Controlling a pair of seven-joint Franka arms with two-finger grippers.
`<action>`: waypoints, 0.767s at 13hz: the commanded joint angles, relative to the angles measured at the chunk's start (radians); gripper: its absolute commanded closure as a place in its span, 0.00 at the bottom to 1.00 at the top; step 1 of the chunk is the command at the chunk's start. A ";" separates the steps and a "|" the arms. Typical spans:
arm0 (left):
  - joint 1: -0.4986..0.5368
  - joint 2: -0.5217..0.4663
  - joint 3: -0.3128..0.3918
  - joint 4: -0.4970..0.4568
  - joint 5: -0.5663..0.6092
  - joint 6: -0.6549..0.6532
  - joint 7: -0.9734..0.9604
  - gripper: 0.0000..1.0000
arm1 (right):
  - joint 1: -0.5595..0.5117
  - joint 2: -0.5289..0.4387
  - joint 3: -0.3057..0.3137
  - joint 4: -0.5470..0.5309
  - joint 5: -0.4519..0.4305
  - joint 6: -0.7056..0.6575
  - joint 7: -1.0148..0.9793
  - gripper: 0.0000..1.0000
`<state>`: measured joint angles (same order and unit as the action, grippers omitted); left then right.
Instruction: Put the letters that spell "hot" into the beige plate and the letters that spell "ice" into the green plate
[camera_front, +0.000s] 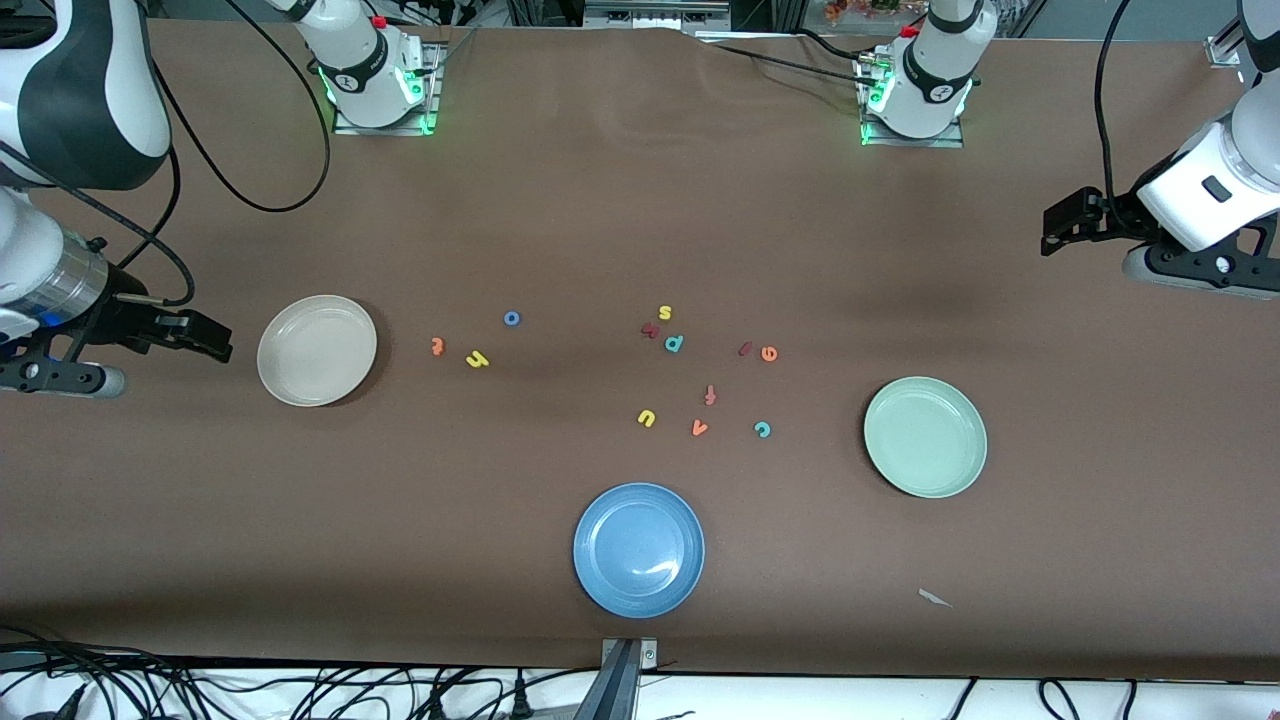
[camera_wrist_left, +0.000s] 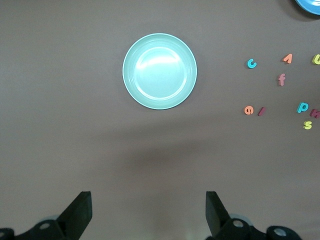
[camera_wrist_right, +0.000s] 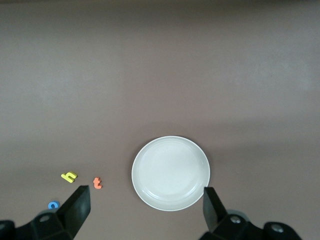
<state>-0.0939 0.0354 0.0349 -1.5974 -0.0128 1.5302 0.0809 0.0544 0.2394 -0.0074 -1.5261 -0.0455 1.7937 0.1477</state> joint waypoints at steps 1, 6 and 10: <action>-0.012 -0.018 0.000 -0.013 0.031 -0.007 -0.016 0.00 | -0.001 -0.014 -0.002 0.004 0.010 -0.019 0.009 0.00; -0.012 -0.018 0.000 -0.015 0.031 -0.007 -0.013 0.00 | 0.002 -0.014 0.000 0.003 0.012 -0.019 0.015 0.00; -0.010 -0.020 0.002 -0.015 0.031 -0.007 -0.012 0.00 | 0.004 -0.014 0.000 0.003 0.012 -0.019 0.016 0.00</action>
<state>-0.0943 0.0354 0.0348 -1.5975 -0.0128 1.5290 0.0809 0.0551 0.2394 -0.0072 -1.5261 -0.0448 1.7934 0.1522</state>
